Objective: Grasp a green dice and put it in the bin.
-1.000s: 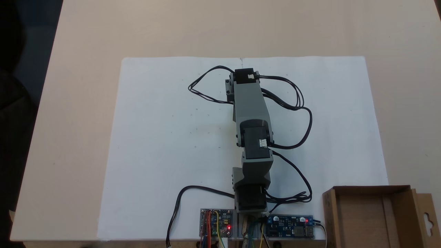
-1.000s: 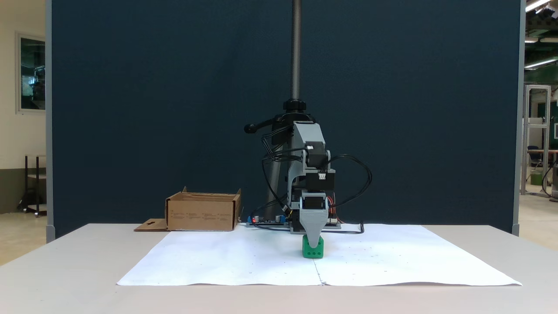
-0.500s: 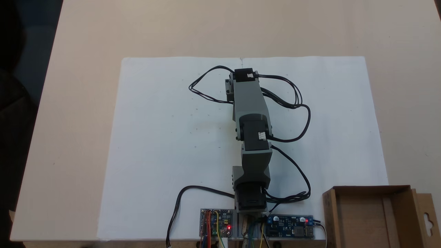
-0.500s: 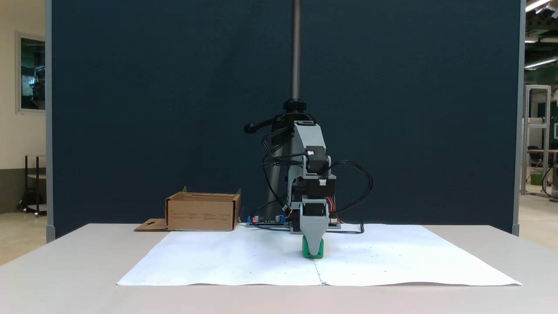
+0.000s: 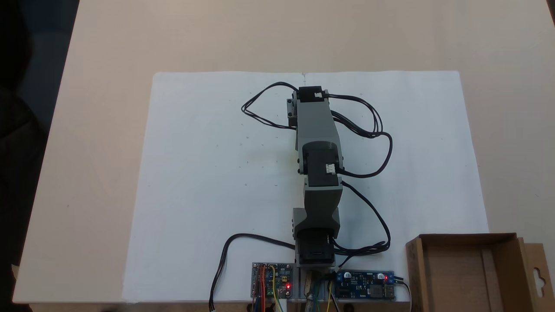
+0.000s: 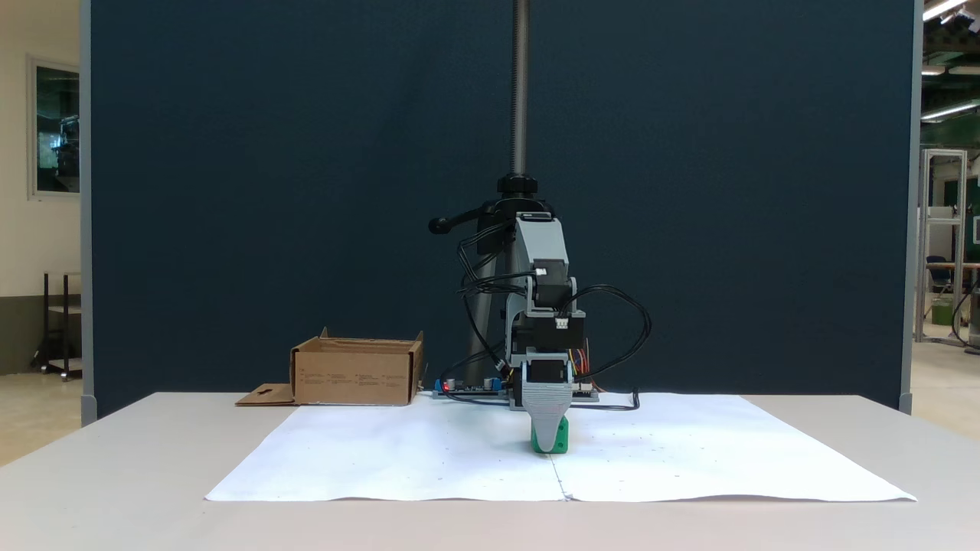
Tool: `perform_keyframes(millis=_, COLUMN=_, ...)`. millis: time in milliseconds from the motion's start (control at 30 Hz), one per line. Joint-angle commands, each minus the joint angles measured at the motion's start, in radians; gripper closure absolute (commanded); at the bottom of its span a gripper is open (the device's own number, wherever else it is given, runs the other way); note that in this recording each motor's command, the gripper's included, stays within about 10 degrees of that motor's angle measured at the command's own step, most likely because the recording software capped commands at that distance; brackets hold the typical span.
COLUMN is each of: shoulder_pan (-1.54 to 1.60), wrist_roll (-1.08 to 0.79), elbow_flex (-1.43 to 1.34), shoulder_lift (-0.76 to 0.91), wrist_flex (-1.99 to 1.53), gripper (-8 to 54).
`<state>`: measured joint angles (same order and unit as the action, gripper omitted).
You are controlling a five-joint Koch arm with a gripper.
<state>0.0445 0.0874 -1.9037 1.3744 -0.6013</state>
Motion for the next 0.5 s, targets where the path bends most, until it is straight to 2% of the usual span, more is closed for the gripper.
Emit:
perform_keyframes(millis=0, shoulder_pan=0.003, wrist_roll=-0.066, elbow_flex=0.043, shoulder_lift=0.018, wrist_flex=0.035, gripper=5.4)
perform_keyframes(millis=133, shoulder_pan=0.003, wrist_roll=-0.072, elbow_flex=0.043, shoulder_lift=0.008, wrist_flex=0.029, gripper=6.0)
perform_keyframes(millis=300, shoulder_pan=0.003, wrist_roll=-0.074, elbow_flex=0.043, shoulder_lift=0.008, wrist_flex=0.029, gripper=15.6)
perform_keyframes(millis=400, shoulder_pan=0.003, wrist_roll=-0.075, elbow_flex=0.043, shoulder_lift=0.006, wrist_flex=0.028, gripper=16.7)
perform_keyframes(millis=467, shoulder_pan=0.002, wrist_roll=-0.075, elbow_flex=0.043, shoulder_lift=0.008, wrist_flex=0.028, gripper=21.8)
